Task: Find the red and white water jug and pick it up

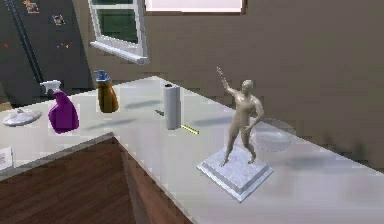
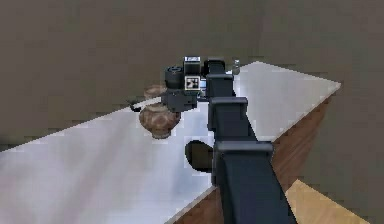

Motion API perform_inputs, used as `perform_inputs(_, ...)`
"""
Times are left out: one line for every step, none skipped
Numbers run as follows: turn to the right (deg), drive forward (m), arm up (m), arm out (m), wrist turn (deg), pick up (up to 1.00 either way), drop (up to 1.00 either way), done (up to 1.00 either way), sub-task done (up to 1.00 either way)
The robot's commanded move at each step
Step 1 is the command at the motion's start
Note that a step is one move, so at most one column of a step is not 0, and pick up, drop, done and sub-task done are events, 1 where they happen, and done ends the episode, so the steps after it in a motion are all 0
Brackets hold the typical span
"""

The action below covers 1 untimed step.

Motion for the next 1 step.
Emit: perform_inputs(0.0, 0.00, 0.00, 0.00, 0.0, 0.00, 0.00, 1.00, 0.00)
